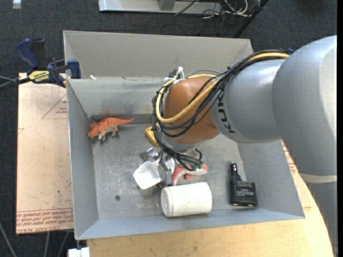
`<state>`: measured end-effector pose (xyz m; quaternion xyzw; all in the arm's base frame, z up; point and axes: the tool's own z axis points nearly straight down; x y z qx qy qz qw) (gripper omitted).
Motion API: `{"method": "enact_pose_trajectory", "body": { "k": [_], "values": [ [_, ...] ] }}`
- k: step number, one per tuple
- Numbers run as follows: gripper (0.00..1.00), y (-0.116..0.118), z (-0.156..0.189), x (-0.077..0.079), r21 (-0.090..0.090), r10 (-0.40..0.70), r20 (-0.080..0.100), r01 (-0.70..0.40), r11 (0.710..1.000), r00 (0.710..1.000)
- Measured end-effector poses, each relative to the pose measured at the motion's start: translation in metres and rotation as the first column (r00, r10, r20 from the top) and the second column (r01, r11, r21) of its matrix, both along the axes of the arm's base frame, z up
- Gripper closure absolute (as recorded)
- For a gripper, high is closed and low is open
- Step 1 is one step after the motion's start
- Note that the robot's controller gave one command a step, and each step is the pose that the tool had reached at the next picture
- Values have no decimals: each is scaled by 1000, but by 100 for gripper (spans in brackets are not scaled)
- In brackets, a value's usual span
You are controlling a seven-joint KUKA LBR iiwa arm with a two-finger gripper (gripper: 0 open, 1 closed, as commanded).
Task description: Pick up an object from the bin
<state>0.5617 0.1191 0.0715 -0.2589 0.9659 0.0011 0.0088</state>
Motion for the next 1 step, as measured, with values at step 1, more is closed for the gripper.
{"method": "enact_pose_trajectory", "body": {
  "k": [1],
  "values": [
    [100, 11, 145, 15, 2, 5, 6, -5, 1000, 1000]
  ]
}}
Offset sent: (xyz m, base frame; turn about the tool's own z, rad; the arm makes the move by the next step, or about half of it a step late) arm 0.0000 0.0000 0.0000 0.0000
